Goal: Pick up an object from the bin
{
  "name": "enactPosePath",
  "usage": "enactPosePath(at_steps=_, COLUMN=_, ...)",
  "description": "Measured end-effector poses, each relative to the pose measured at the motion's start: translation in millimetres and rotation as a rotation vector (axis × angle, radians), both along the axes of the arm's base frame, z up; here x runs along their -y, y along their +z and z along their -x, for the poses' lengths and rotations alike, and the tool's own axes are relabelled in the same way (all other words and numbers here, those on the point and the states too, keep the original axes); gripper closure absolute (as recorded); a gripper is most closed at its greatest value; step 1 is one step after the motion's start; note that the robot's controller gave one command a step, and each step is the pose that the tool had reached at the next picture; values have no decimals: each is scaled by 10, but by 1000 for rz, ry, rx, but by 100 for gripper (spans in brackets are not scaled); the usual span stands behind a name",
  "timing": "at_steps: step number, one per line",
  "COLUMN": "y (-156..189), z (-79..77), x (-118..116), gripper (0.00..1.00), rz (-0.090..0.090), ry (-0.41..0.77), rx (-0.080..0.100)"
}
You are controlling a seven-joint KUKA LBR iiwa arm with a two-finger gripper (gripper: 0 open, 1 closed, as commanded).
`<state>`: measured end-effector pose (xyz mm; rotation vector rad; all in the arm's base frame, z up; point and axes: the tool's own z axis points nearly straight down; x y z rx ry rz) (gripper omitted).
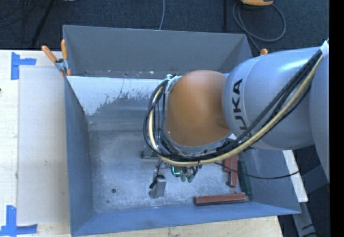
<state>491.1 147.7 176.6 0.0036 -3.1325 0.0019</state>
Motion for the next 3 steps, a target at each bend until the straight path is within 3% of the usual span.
enactPosePath(at_steps=1, y=-836, z=-547, x=754, gripper=0, rz=1, ry=131, rx=4)
enactPosePath(at_steps=2, y=-1087, z=-826, x=600, gripper=0, rz=-3, ry=121, rx=10)
enactPosePath(at_steps=3, y=-1067, z=-825, x=608, gripper=100, rz=-3, ry=118, rx=10)
